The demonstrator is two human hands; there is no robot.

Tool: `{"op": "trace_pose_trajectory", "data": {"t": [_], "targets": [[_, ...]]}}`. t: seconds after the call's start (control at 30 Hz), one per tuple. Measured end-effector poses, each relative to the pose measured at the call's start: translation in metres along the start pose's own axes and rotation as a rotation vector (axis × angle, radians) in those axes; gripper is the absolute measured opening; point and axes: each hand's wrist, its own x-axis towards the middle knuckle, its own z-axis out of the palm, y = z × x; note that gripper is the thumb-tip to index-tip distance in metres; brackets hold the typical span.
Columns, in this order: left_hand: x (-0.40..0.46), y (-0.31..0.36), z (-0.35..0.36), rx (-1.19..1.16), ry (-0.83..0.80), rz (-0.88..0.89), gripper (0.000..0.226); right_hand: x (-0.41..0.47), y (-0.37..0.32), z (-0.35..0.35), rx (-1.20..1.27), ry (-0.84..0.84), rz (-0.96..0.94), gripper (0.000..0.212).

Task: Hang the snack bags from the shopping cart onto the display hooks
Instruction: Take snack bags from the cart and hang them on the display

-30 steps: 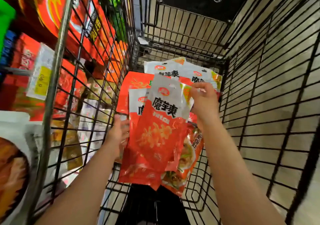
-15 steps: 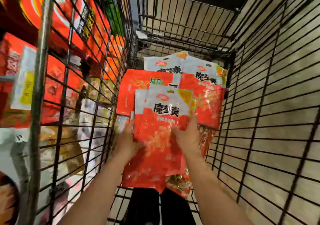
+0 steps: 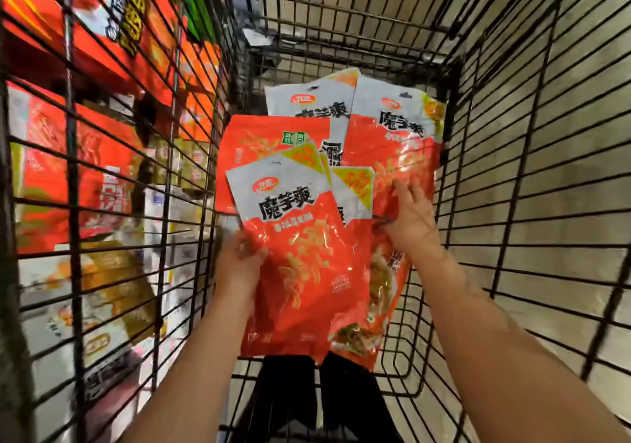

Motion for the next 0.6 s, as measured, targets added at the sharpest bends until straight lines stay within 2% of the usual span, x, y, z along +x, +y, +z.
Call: {"op": "trace_pose_trajectory", "data": {"t": [0.07, 0.2, 0.33, 0.43, 0.53, 0.6], "targets": [[-0.004, -0.005, -0.01, -0.082, 0.034, -0.001, 0.054, 0.003, 0.004, 0.008, -0.124, 0.009, -0.004, 0.081], [-0.008, 0.001, -0.021, -0.084, 0.014, -0.005, 0.051, 0.01, 0.007, 0.006, -0.218, 0.093, -0.033, 0.054], [-0.01, 0.009, -0.018, -0.033, -0.012, 0.013, 0.053, 0.003, -0.006, -0.028, 0.007, 0.162, -0.068, 0.045], [-0.007, 0.01, -0.018, -0.024, -0.015, 0.01, 0.055, -0.016, -0.029, -0.051, 0.351, 0.245, 0.055, 0.055], [-0.013, 0.014, -0.018, -0.01, -0.02, -0.002, 0.05, -0.05, -0.043, -0.053, 0.246, 0.337, 0.017, 0.046], [-0.017, 0.019, -0.017, -0.051, -0.032, -0.026, 0.046, -0.085, -0.051, -0.046, 0.381, 0.233, -0.128, 0.052]]}}
